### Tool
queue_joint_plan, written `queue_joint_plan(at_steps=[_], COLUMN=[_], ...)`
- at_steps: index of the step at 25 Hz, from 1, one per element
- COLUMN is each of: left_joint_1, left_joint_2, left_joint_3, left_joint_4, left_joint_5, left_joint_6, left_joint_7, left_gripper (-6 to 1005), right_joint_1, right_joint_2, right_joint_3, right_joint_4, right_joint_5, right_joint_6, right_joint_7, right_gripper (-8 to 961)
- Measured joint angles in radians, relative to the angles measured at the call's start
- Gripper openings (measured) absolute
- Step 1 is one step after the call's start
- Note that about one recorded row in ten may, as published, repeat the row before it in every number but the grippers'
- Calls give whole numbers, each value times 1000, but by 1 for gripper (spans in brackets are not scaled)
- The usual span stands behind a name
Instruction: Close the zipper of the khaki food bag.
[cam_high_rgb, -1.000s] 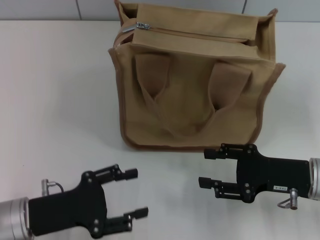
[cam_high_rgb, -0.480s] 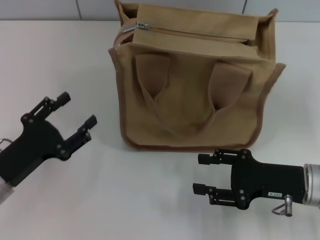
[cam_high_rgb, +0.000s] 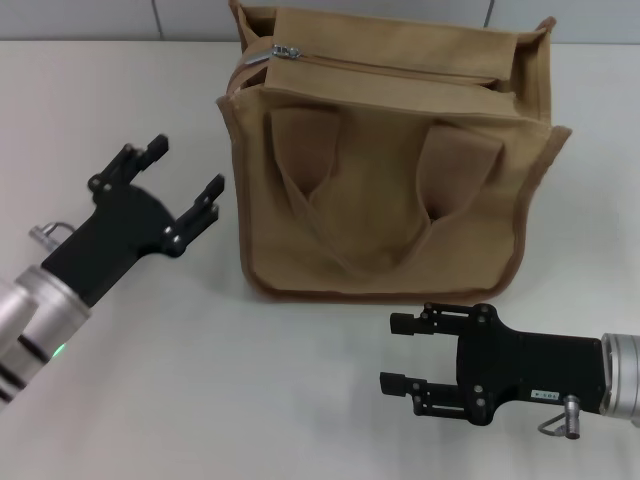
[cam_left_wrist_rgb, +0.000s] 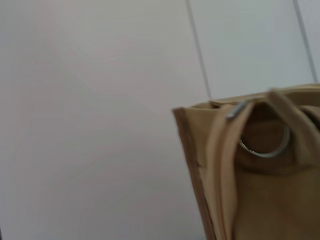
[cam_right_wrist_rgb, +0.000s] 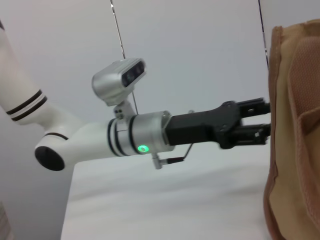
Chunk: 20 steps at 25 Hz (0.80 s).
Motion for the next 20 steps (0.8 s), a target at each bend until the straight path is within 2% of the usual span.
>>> queue_joint_plan(at_steps=[3, 5, 8, 11, 13, 14, 20], left_joint_1=[0, -48, -59, -84, -84, -87, -96], left_joint_2=[0, -1, -1, -4, -4, -4, -5], left_joint_3=[0, -18, -23, -114, -114, -151, -195], left_joint_4=[0, -62, -75, -130, -130, -152, -184], left_joint_5=[0, 0, -1, -2, -2, 0, 1], left_joint_6=[0, -33, -44, -105, -105, -110, -104], left_joint_7=[0, 2, 3, 6, 6, 7, 7], left_gripper=[681, 678, 673, 667, 664, 662, 651], right_joint_1=[0, 1, 1, 1, 1, 1, 1], right_joint_2=[0, 0, 0, 0, 0, 0, 0], right_joint_3=[0, 0, 0, 0, 0, 0, 0], right_joint_4=[8, 9, 11, 16, 17, 18, 18], right_joint_5=[11, 18, 23, 23, 23, 24, 25], right_joint_6=[0, -1, -6, -10, -10, -10, -10], right_joint_7=[-8, -9, -8, -9, -8, -8, -8], right_gripper=[664, 664, 664, 664, 664, 664, 664])
